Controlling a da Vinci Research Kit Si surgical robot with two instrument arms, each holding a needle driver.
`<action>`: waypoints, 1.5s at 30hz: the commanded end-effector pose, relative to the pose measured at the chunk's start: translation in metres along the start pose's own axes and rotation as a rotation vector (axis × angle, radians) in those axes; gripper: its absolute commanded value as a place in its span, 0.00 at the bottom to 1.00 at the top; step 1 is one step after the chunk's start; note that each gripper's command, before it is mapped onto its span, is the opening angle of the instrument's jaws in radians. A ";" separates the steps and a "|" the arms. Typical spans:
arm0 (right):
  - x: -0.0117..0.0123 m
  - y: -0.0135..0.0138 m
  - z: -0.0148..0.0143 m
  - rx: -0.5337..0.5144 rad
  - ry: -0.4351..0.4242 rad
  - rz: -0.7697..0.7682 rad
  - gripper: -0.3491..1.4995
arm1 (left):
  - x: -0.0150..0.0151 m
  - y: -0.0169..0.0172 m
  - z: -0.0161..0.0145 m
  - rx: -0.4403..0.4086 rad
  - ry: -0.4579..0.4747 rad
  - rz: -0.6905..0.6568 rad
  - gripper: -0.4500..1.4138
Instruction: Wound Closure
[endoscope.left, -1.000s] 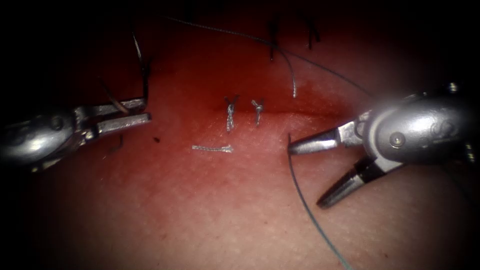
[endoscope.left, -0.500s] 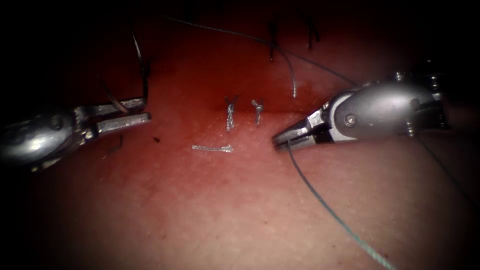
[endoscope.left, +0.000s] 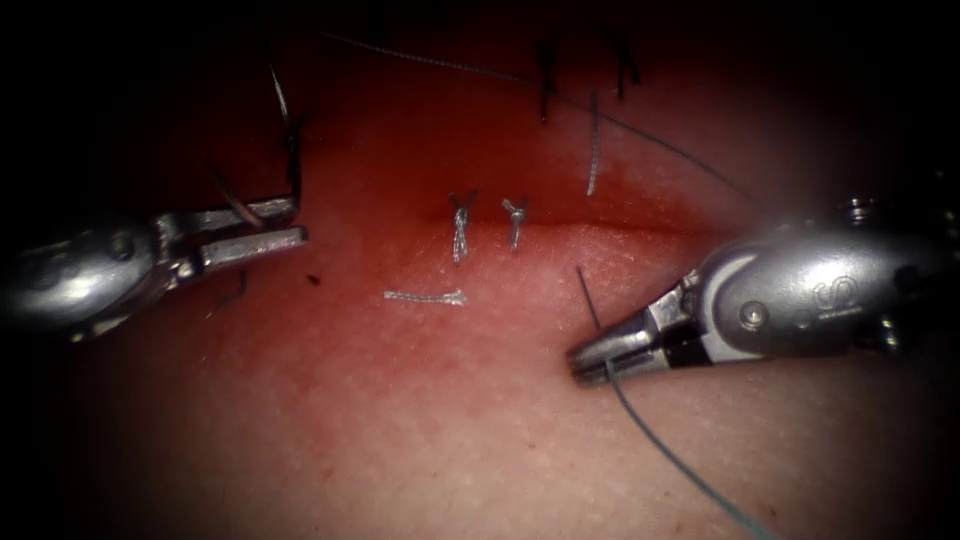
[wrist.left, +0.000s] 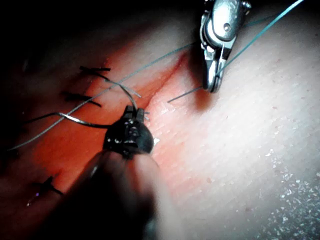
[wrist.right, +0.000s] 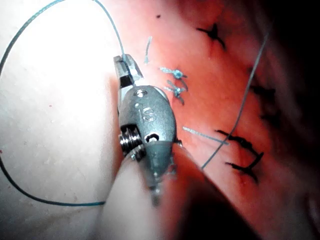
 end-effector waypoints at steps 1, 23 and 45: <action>0.0009 -0.0001 0.0012 0.008 0.007 -0.011 0.00 | 0.0001 -0.0002 0.0008 0.000 0.001 0.001 0.00; -0.0045 0.0039 -0.0040 -0.329 -0.190 0.570 0.86 | 0.0001 -0.0001 0.0009 -0.003 0.004 0.001 0.00; -0.0163 0.0074 0.0002 -0.539 0.086 1.684 0.84 | 0.0001 0.0000 0.0010 -0.003 0.002 0.002 0.00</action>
